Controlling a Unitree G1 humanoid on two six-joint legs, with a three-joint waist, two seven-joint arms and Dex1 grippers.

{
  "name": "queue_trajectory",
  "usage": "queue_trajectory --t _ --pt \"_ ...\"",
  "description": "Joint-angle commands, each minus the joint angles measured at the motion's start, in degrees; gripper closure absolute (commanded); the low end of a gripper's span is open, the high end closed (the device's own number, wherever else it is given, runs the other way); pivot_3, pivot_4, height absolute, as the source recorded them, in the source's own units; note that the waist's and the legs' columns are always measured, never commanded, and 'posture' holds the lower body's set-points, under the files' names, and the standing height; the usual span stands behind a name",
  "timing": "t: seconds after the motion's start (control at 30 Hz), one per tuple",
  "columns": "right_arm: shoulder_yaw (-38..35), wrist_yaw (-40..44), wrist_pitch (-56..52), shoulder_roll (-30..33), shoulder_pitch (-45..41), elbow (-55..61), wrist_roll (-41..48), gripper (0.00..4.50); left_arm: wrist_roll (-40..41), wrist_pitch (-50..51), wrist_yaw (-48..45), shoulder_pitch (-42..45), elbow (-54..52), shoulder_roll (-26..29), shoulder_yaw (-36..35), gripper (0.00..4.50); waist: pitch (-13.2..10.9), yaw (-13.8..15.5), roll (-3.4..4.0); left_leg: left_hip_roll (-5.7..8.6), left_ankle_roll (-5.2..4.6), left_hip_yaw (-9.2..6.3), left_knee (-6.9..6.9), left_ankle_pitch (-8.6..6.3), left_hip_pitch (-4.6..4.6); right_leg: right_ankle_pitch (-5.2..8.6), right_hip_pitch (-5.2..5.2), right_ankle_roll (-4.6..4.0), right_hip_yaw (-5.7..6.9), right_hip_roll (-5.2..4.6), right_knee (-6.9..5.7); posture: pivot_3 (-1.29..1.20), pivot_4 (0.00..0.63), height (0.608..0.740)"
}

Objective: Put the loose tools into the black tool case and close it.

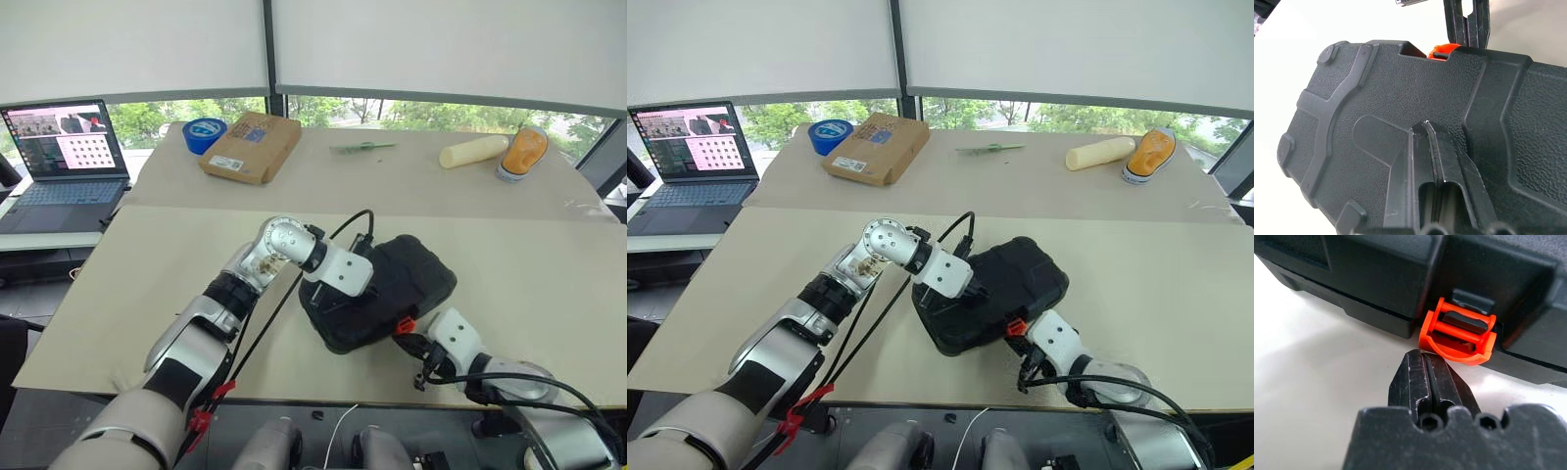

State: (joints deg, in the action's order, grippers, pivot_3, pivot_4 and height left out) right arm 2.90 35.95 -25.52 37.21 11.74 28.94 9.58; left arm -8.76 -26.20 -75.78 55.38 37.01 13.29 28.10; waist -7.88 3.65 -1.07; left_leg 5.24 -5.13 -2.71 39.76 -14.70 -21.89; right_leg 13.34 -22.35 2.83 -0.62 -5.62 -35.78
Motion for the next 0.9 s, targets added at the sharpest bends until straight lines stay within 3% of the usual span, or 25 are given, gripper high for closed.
queue_trajectory --t 0.03,0.37,0.9 --pt "-4.79 -1.36 2.3 -3.19 -1.35 3.3 3.9 4.5 -4.4 -0.43 -0.23 -2.51 3.45 -0.25 4.58 4.47 0.0 -0.09 0.0 0.0 0.0 -0.01 0.0 0.0 -0.01 0.0 0.0 0.0 0.0 0.01 0.0 0.0 0.15 0.738" --pt "-8.58 -0.54 -0.63 -4.49 -0.7 10.83 7.94 4.5 -6.03 -3.27 0.63 -2.49 5.06 -0.67 5.5 4.47 0.0 -1.0 0.03 -0.01 0.01 -0.01 -0.05 -0.01 -0.1 0.0 -0.16 0.0 -0.03 0.01 -0.03 0.0 0.15 0.738" --pt "-8.91 2.24 3.19 -1.7 -2.29 4.64 5.0 4.5 -5.45 -2.39 0.48 -2.66 5.55 -1.24 5.1 4.47 0.0 -1.05 0.02 -0.01 0.31 -0.05 -0.06 -0.19 -0.09 0.26 -0.09 0.42 -0.01 -0.04 0.01 0.0 0.15 0.738"
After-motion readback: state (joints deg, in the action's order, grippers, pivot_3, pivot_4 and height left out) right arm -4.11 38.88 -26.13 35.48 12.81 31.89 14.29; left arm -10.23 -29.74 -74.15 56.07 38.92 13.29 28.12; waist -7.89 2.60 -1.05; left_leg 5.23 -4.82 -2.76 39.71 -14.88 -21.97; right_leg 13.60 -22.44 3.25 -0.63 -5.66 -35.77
